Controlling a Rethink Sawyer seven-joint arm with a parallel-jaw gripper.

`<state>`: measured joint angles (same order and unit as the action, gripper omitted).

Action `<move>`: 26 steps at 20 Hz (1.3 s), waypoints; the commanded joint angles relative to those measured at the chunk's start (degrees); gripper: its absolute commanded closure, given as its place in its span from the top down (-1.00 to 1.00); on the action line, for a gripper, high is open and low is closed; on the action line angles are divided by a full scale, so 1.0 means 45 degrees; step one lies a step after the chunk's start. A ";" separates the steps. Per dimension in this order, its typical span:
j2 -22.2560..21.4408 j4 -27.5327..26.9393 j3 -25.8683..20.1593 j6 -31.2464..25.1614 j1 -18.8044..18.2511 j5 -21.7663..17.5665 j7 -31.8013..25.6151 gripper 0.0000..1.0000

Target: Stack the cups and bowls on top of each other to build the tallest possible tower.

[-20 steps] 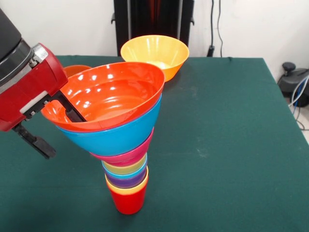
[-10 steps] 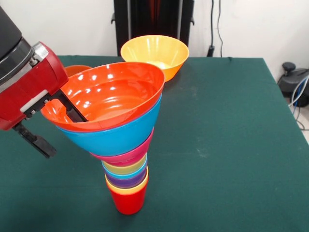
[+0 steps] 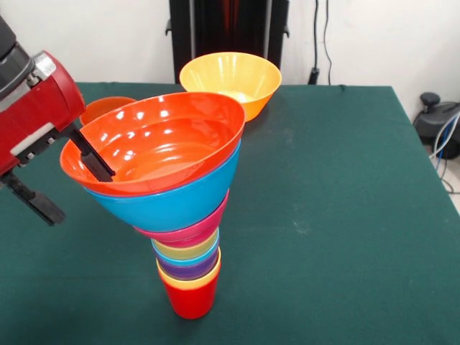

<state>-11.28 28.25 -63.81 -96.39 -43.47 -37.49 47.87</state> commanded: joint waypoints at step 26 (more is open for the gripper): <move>-0.0647 0.2159 0.2797 0.1707 0.0661 0.1774 0.2693 1.00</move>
<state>-12.64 31.59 -56.99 -93.28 -42.34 -29.89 47.87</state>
